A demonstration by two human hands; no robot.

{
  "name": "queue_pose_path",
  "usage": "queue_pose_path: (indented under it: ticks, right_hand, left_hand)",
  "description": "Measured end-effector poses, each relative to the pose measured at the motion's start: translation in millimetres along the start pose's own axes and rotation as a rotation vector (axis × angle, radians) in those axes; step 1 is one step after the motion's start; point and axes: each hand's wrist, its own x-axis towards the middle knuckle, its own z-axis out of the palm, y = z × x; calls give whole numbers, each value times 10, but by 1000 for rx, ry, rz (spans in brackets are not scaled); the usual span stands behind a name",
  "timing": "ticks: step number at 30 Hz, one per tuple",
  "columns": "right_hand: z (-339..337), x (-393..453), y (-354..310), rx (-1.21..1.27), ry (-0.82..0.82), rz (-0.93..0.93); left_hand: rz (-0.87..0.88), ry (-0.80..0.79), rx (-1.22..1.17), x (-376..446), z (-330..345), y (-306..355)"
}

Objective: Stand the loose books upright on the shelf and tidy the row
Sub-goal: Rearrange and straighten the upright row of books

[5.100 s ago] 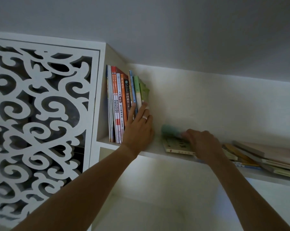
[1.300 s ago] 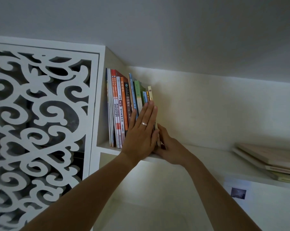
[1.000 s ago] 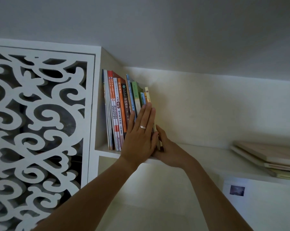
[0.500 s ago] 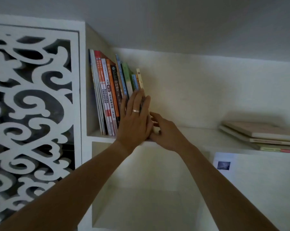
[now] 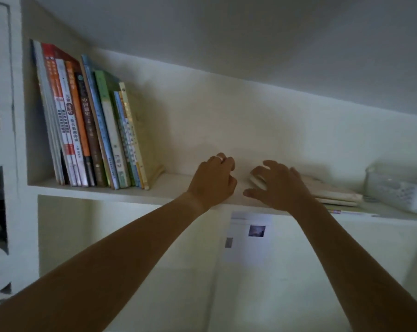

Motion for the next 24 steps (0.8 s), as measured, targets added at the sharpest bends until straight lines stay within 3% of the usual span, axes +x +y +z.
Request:
queue_pose_path:
  ticks: [4, 7, 10, 14, 17, 20, 24]
  right_hand:
    - [-55, -57, 690, 111, -183, 44]
    - [-69, -15, 965, 247, -218, -28]
    - [-157, 35, 1261, 224, -297, -126]
    - [-173, 85, 1528, 188, -323, -121]
    - [-117, 71, 1420, 38, -198, -182]
    - [-22, 0, 1251, -190, 105, -161]
    - [38, 19, 937, -73, 385, -173]
  left_hand:
    - [-10, -113, -66, 118, 247, 211]
    - [8, -141, -63, 174, 353, 300]
    - [-22, -138, -63, 191, 405, 269]
    - [-150, -112, -107, 217, 421, 215]
    - [-190, -65, -132, 228, 398, 234]
    - [-190, 22, -134, 201, 346, 247]
    - [-173, 171, -147, 111, 233, 221]
